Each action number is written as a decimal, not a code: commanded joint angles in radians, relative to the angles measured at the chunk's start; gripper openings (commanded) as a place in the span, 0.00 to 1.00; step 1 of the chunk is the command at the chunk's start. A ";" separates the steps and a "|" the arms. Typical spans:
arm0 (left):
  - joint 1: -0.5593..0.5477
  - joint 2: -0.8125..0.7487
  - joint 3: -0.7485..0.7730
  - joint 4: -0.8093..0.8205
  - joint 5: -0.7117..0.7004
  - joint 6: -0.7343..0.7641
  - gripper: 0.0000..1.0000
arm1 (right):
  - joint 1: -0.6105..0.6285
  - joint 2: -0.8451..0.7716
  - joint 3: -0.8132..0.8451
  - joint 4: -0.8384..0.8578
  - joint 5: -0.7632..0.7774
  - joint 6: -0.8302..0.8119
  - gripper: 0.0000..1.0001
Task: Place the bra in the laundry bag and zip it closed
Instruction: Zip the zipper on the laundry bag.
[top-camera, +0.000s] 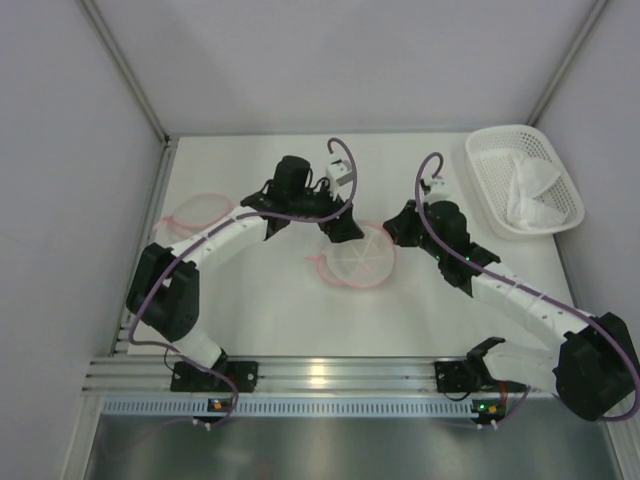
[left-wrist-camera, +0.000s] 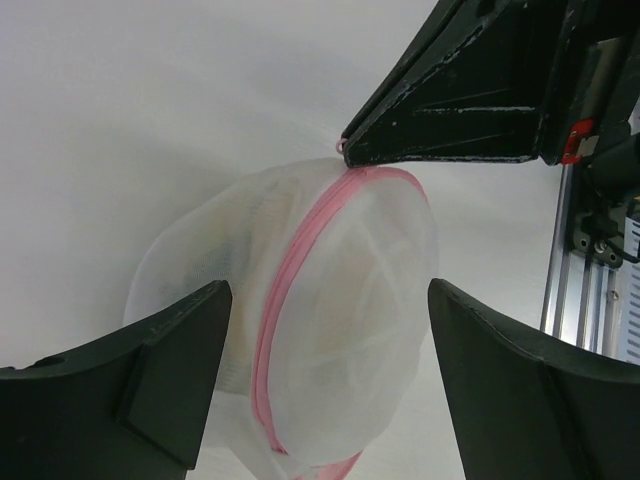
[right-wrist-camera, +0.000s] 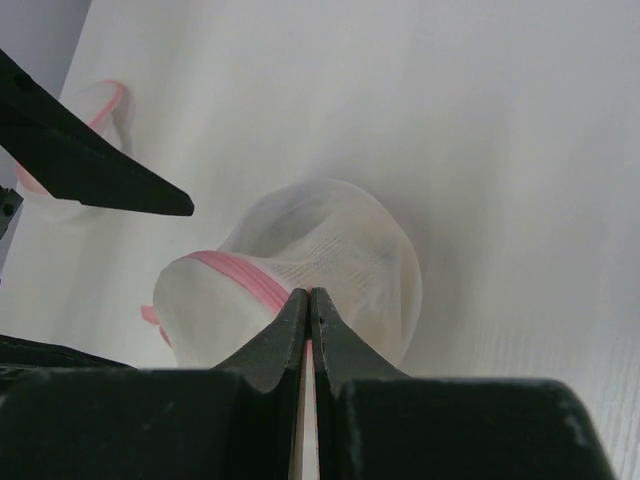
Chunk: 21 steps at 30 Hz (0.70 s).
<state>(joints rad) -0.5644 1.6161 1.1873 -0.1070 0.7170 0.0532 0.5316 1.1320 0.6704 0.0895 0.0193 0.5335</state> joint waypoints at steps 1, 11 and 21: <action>-0.008 0.024 0.080 0.024 0.096 0.036 0.85 | -0.009 -0.028 0.052 0.073 -0.047 -0.007 0.00; -0.037 0.148 0.146 0.024 0.130 0.031 0.70 | -0.010 -0.046 0.067 0.070 -0.051 -0.012 0.00; -0.040 0.120 0.117 0.065 0.108 -0.015 0.00 | -0.008 -0.049 0.075 0.021 0.013 0.002 0.00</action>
<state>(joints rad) -0.6056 1.7813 1.2961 -0.1055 0.8181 0.0479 0.5316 1.1137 0.6888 0.0845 -0.0109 0.5339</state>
